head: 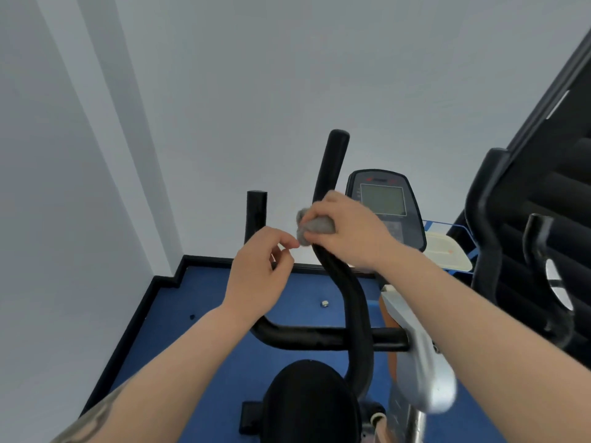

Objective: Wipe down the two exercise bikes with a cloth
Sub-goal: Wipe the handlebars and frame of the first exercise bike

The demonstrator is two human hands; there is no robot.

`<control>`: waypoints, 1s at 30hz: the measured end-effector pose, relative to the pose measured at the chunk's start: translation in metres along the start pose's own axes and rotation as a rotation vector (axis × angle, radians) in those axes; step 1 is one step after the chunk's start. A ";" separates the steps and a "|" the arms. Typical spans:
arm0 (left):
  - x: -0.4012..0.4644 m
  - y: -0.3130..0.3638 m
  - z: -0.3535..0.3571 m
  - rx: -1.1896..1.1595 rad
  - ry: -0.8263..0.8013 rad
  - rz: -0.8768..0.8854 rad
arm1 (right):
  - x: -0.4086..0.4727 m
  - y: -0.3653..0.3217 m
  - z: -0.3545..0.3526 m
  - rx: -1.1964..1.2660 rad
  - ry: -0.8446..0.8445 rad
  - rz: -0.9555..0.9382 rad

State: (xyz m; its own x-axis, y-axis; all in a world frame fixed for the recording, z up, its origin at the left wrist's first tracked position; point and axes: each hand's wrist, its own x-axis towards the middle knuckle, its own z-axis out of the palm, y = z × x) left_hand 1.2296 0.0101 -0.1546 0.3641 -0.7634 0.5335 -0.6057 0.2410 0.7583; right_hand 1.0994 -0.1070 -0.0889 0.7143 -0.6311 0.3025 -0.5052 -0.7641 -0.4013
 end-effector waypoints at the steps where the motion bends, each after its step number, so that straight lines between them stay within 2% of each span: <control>1: 0.000 -0.001 0.000 -0.001 0.001 -0.002 | 0.008 -0.001 -0.004 0.010 0.085 0.006; 3: -0.001 -0.001 -0.001 -0.004 0.004 -0.002 | 0.019 -0.002 -0.005 0.033 0.324 0.067; 4: -0.001 -0.001 -0.002 -0.003 0.003 -0.003 | 0.020 -0.003 0.000 0.014 0.368 0.082; 6: 0.000 0.000 -0.002 -0.008 -0.003 -0.012 | 0.008 0.000 0.015 -0.001 0.277 0.074; 8: -0.001 0.000 -0.002 -0.008 0.012 -0.008 | 0.003 0.003 0.012 0.086 0.172 0.060; 9: -0.001 0.000 -0.002 -0.007 0.012 -0.011 | 0.008 0.005 0.005 0.109 0.190 0.043; 13: -0.001 0.000 -0.002 -0.017 0.008 -0.024 | 0.036 0.000 -0.022 0.112 0.571 -0.046; 15: 0.000 0.000 -0.002 -0.014 0.001 -0.024 | 0.035 -0.001 -0.013 0.052 0.540 -0.028; 18: 0.000 -0.002 -0.004 -0.015 0.003 -0.024 | 0.017 0.006 0.002 0.009 0.325 -0.012; 19: 0.000 -0.002 -0.003 -0.008 -0.002 -0.020 | 0.015 0.007 -0.001 0.016 0.321 -0.029; 23: 0.000 -0.002 -0.002 0.019 -0.016 -0.026 | 0.034 0.004 -0.034 0.112 0.622 -0.076; 26: 0.000 -0.003 -0.002 0.029 -0.022 -0.027 | 0.036 0.004 -0.032 0.330 0.564 0.052; 28: 0.000 -0.002 -0.002 0.029 -0.018 -0.011 | 0.034 0.004 -0.030 0.455 0.577 0.145; 30: 0.000 -0.002 -0.002 0.037 -0.017 -0.006 | 0.043 0.005 -0.034 0.479 0.621 0.172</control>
State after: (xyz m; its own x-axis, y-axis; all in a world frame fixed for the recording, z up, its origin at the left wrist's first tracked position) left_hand 1.2319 0.0107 -0.1551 0.3555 -0.7750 0.5224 -0.6295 0.2146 0.7468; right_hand 1.1106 -0.1424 -0.0482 0.1738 -0.8019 0.5717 -0.2204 -0.5974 -0.7710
